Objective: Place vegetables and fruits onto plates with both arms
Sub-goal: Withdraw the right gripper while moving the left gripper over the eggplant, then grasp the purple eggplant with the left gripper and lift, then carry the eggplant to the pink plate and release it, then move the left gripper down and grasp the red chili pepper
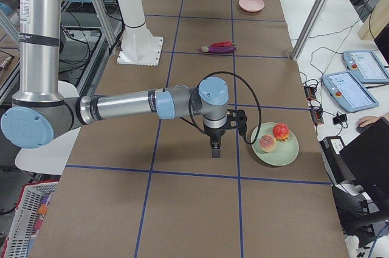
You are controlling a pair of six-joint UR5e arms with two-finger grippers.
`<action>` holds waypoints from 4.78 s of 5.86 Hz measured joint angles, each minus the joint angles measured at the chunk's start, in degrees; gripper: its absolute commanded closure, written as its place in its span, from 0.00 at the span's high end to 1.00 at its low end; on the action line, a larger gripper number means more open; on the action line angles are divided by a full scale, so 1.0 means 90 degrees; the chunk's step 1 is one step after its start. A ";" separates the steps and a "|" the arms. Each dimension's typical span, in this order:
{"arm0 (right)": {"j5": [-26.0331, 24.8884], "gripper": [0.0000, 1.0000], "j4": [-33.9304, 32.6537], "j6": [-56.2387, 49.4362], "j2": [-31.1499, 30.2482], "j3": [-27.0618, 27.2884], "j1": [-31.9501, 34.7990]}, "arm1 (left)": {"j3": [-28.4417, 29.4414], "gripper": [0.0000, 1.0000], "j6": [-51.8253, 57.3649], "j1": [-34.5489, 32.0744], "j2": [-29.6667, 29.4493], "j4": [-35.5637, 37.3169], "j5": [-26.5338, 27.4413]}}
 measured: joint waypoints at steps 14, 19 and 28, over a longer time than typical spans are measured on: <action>0.0060 1.00 0.0037 0.0020 0.0005 0.0029 -0.0032 | 0.2621 0.00 -0.3461 0.2860 -0.2778 -0.0939 0.2178; 0.0061 1.00 0.0046 -0.0005 0.0022 0.0012 -0.0055 | 0.2771 0.00 0.0230 -0.0183 -0.2142 0.0159 0.1688; 0.0064 1.00 0.0034 0.0056 0.0059 0.0011 -0.0145 | 0.4402 1.00 0.3317 -0.0565 -0.0921 -0.1428 0.1177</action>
